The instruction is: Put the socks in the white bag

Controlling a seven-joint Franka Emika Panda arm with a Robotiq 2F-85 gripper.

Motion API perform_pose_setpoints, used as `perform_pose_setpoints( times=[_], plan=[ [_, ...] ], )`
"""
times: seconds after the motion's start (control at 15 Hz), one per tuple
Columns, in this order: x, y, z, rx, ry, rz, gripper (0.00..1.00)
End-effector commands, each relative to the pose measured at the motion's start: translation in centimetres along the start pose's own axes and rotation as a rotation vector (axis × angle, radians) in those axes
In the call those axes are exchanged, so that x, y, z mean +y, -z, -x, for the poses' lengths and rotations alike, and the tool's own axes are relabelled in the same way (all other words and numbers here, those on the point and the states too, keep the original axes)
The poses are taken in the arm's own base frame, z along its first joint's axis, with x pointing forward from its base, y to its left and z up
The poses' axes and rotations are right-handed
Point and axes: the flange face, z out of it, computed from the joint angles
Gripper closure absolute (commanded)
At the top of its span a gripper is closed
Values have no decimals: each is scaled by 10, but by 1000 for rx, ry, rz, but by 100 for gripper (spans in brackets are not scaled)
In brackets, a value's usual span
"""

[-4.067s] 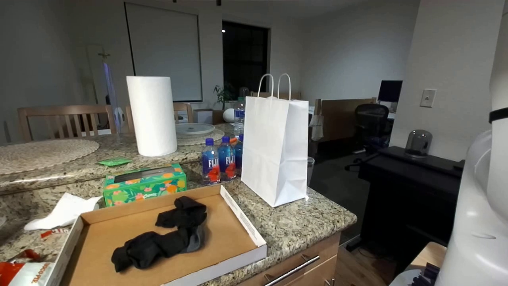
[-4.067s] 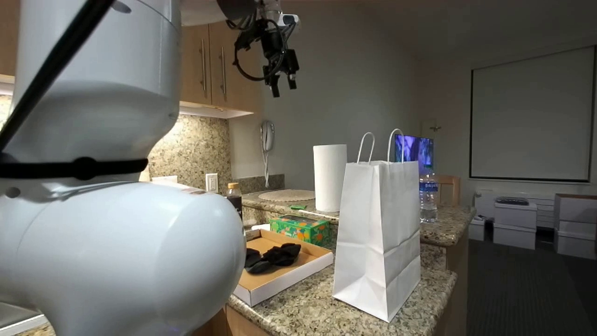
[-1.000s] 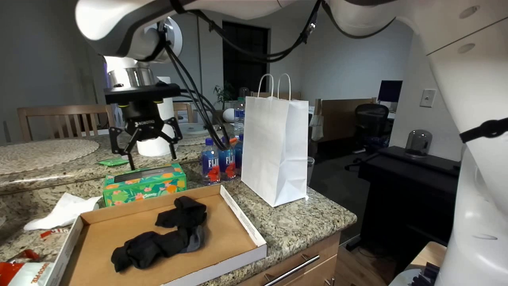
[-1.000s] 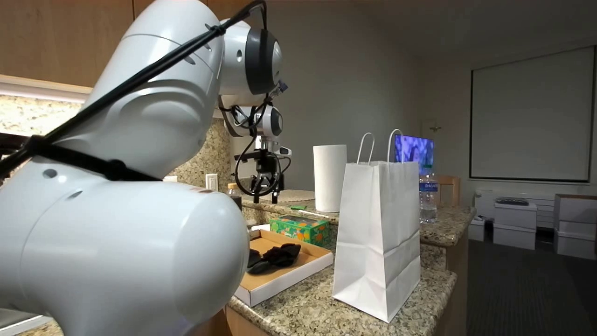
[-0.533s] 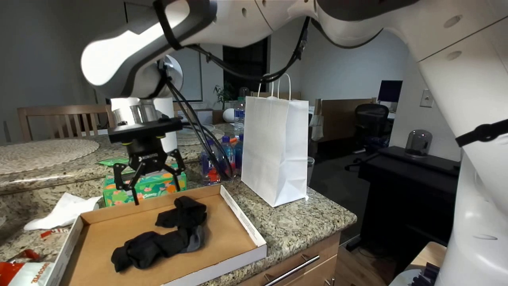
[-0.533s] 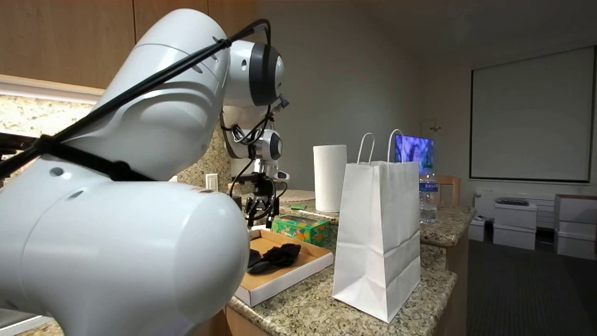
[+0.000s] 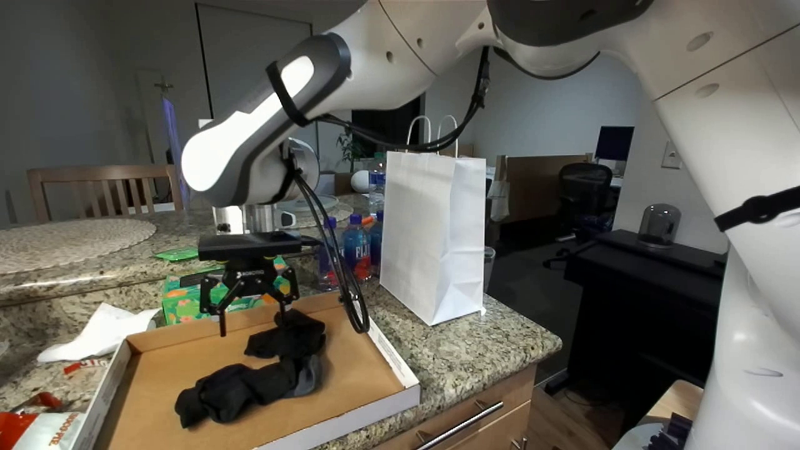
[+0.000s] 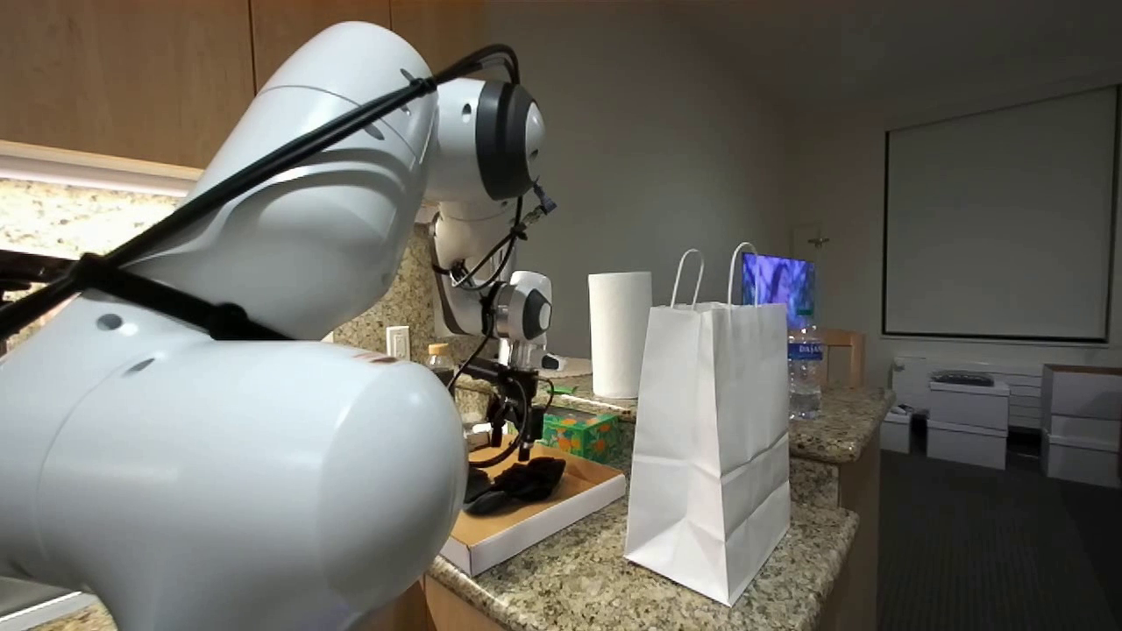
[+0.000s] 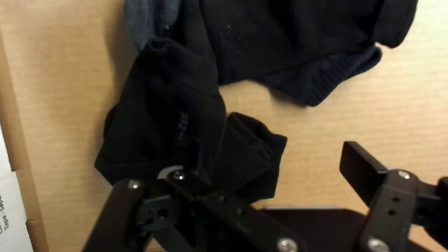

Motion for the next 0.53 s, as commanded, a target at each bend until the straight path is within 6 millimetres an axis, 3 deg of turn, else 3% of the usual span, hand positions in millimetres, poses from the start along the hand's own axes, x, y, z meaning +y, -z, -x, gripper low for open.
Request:
perform_pose_setpoints(
  times=[0.0, 0.4, 0.47],
  plan=[
    [18, -21, 2, 19, -81, 4, 0],
    [31, -64, 15, -58, -156, 98, 0],
    [29, -65, 18, -58, -163, 100, 25]
  ],
)
